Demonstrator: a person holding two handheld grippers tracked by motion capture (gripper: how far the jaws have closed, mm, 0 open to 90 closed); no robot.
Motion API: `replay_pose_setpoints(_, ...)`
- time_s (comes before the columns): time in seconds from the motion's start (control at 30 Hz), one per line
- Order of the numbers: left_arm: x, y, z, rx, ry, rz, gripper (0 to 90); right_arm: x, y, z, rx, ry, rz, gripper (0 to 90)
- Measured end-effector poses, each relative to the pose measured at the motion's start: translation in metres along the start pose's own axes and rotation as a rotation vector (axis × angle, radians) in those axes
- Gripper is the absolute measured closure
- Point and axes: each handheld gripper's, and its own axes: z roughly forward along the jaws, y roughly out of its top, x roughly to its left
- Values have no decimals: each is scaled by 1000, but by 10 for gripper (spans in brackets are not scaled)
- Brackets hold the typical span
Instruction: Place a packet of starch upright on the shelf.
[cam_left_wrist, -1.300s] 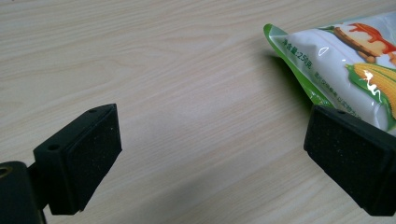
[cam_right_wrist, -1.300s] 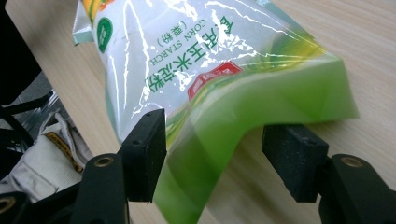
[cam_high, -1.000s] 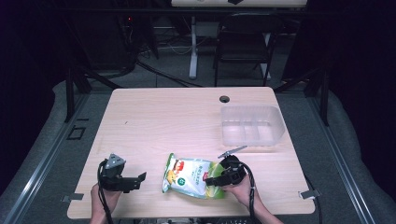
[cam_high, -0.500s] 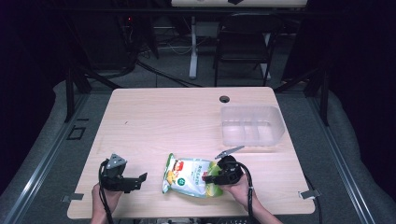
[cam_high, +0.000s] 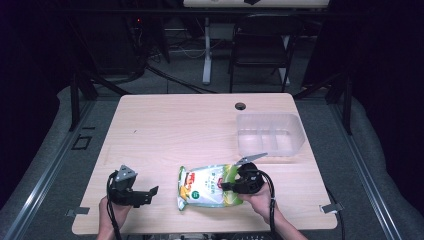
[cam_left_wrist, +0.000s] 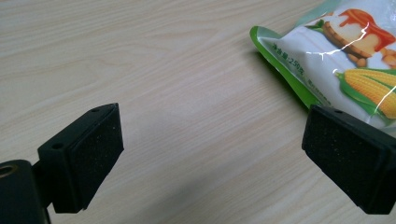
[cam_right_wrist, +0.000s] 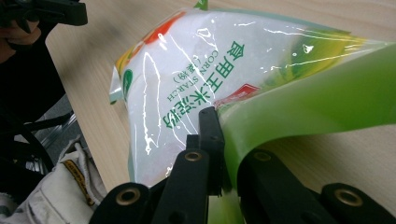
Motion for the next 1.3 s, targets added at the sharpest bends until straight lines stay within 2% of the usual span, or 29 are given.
replay_pose_setpoints(0.27, 1, 0, 1, -3, -2, -5, 42, 7, 7, -17, -43, 4, -31, 900)
replay_pose_setpoints(0.37, 0, 0, 1, -1, -9, 8, 36, 9, 9, -21, -50, -2, -46, 900)
replay_pose_setpoints(0.5, 1, 0, 1, -8, -1, -1, 32, 14, 14, -27, -70, 4, -62, 900)
replay_pose_setpoints(0.63, 2, 0, 2, 2, -1, 2, 32, 20, 19, -35, -70, -9, -99, 900)
replay_pose_setpoints(0.97, 1, -1, 2, 2, 5, 25, 33, 27, 30, -53, -72, -32, -157, 900)
replay_pose_setpoints(1.13, 0, -1, -1, -26, 15, 29, 28, 28, 33, -63, -80, -40, -175, 900)
replay_pose_setpoints(1.3, 1, -1, 3, -15, 26, 31, 30, 31, 33, -74, -90, -37, -192, 900)
